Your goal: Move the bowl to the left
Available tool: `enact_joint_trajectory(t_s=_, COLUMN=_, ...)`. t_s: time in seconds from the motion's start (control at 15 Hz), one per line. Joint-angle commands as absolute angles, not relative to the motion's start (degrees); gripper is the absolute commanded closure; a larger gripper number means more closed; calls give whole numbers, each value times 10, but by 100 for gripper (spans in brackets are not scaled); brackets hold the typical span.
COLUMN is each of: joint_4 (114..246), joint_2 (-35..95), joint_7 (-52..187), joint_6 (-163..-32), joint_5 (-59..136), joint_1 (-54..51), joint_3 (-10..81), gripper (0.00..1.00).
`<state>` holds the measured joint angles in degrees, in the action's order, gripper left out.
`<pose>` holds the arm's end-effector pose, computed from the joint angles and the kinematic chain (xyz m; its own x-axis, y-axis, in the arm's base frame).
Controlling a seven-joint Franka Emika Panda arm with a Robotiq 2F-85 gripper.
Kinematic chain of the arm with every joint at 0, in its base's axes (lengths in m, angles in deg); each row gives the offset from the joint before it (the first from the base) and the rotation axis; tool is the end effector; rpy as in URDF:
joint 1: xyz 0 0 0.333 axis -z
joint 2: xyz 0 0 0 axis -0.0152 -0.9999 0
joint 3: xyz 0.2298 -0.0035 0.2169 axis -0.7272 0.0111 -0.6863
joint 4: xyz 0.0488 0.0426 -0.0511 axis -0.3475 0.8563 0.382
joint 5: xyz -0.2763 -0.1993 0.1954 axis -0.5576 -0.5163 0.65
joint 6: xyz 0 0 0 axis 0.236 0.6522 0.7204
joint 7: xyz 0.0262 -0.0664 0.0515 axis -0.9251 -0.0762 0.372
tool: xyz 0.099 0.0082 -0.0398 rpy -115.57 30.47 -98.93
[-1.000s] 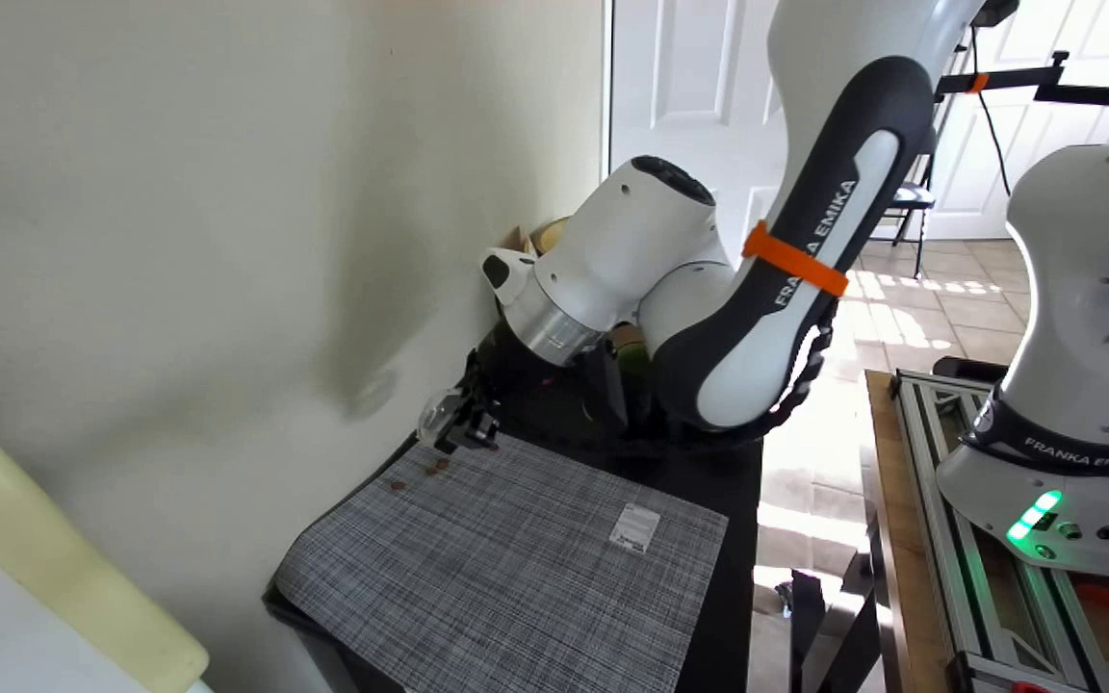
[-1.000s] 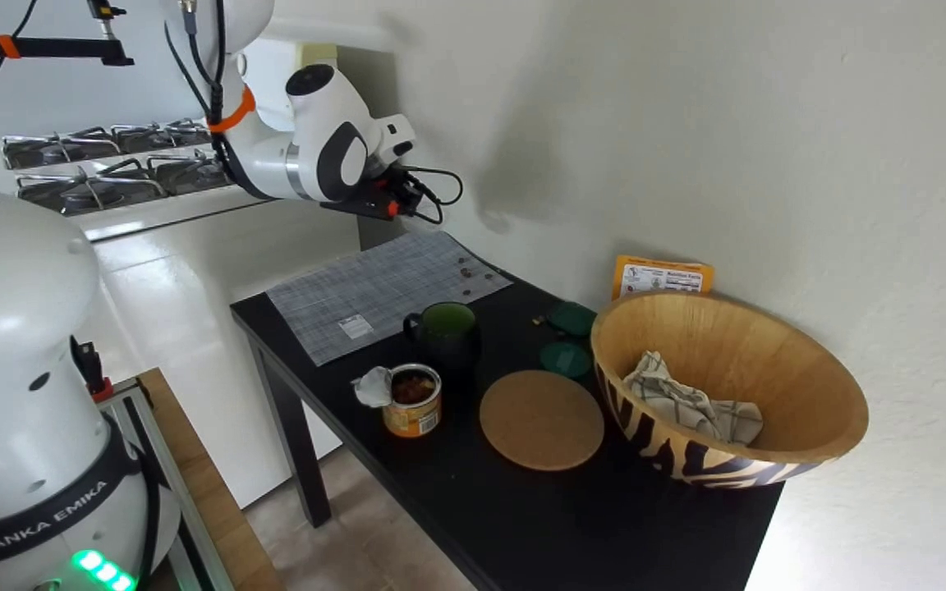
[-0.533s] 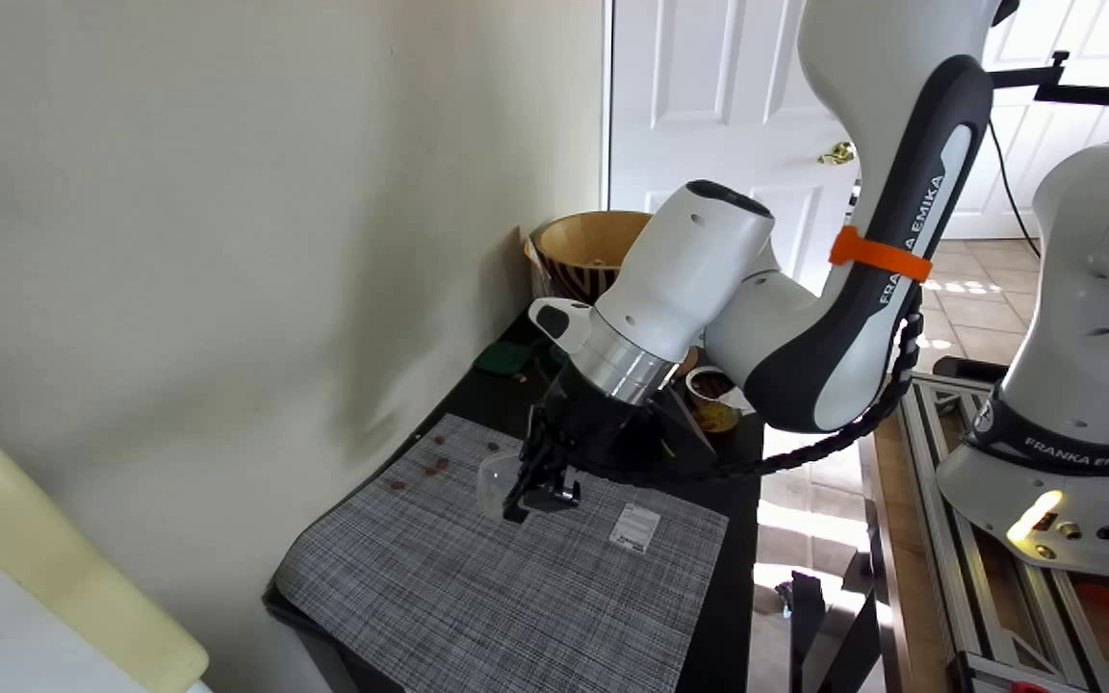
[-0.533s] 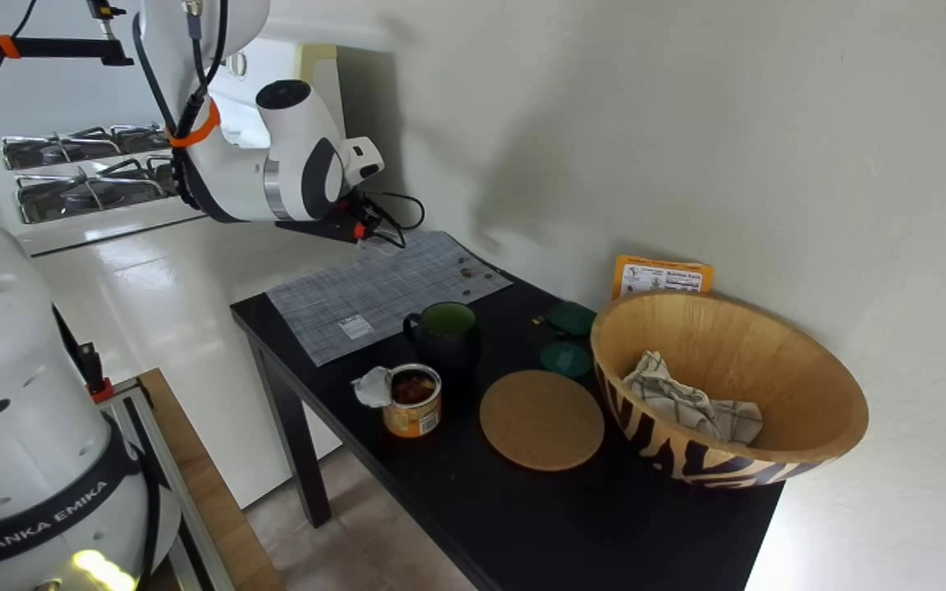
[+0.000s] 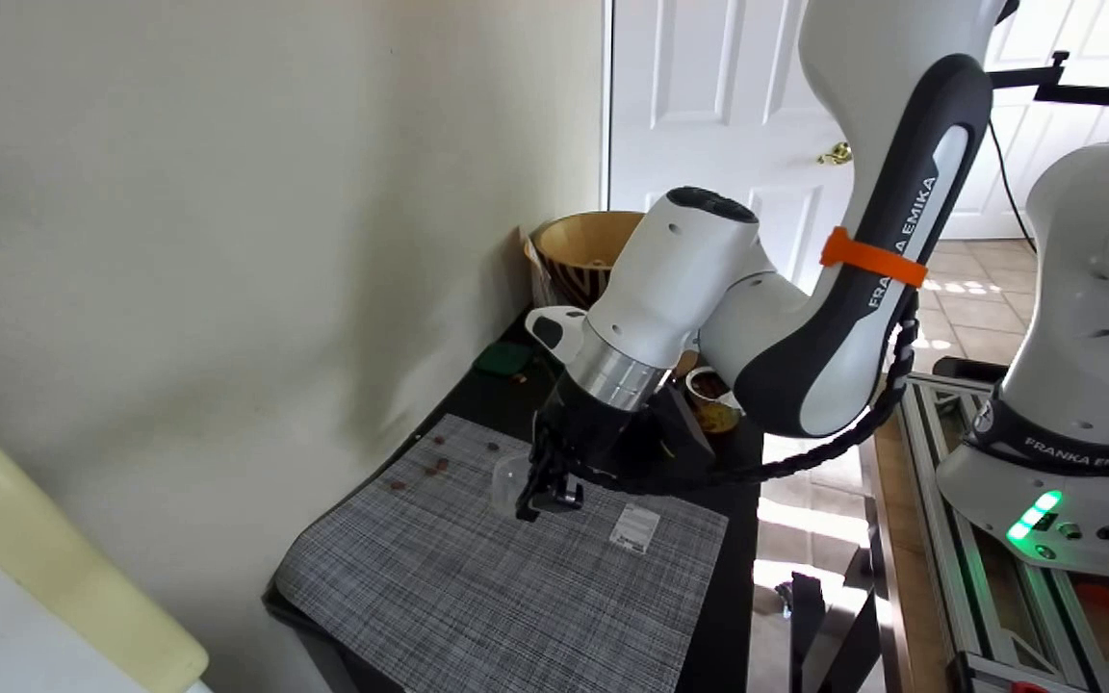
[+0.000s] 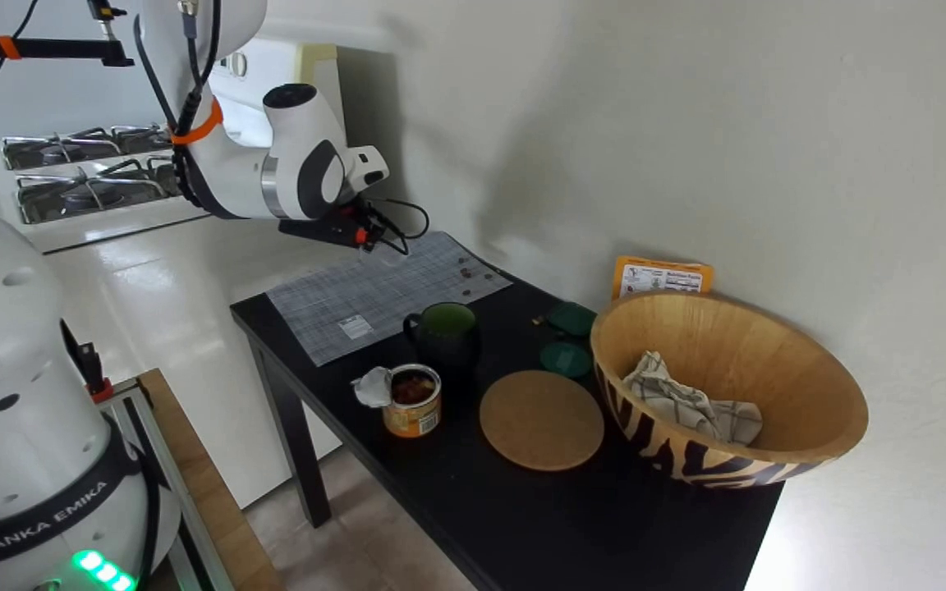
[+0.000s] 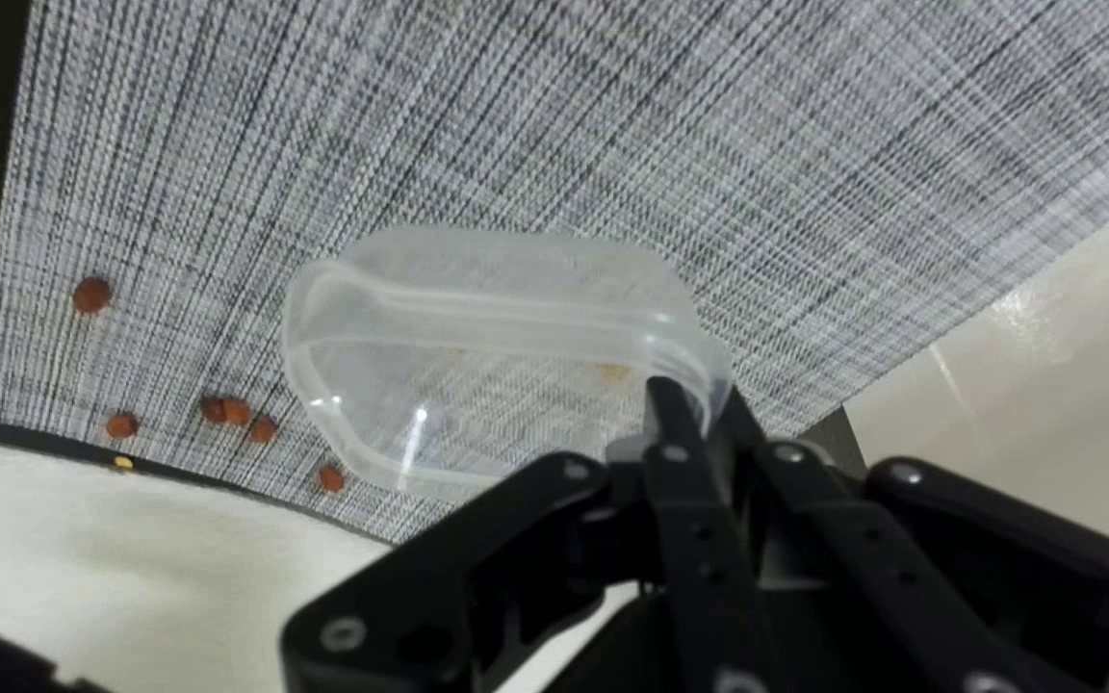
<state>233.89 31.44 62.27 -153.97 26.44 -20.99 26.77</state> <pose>0.4293 0.2317 0.2272 0.7596 0.4285 0.4892 0.5040 -0.8633 -0.0264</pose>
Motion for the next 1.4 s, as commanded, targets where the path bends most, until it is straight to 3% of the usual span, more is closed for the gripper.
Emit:
enact_joint_trajectory(t_s=0.0, joint_4=2343, joint_2=318, joint_7=628, joint_6=-1499, joint_5=297, joint_1=-297, joint_3=345, gripper=98)
enact_joint_trajectory(t_s=0.27, joint_4=2328, joint_2=278, joint_7=618, joint_6=-1513, joint_5=317, joint_1=-461, joint_3=526, gripper=98)
enact_joint_trajectory(t_s=0.73, joint_4=2305, joint_2=173, joint_7=587, joint_6=-1583, joint_5=366, joint_1=-590, joint_3=594, gripper=98)
enact_joint_trajectory(t_s=0.8, joint_4=2302, joint_2=160, joint_7=586, joint_6=-1593, joint_5=382, joint_1=-615, joint_3=610, gripper=67)
enact_joint_trajectory(t_s=0.87, joint_4=2302, joint_2=154, joint_7=584, joint_6=-1598, joint_5=393, joint_1=-624, joint_3=611, gripper=66)
enact_joint_trajectory(t_s=1.13, joint_4=2309, joint_2=154, joint_7=658, joint_6=-1603, joint_5=524, joint_1=-648, joint_3=592, gripper=38)
enact_joint_trajectory(t_s=1.33, joint_4=2337, joint_2=179, joint_7=647, joint_6=-1604, joint_5=539, joint_1=-739, joint_3=672, gripper=16)
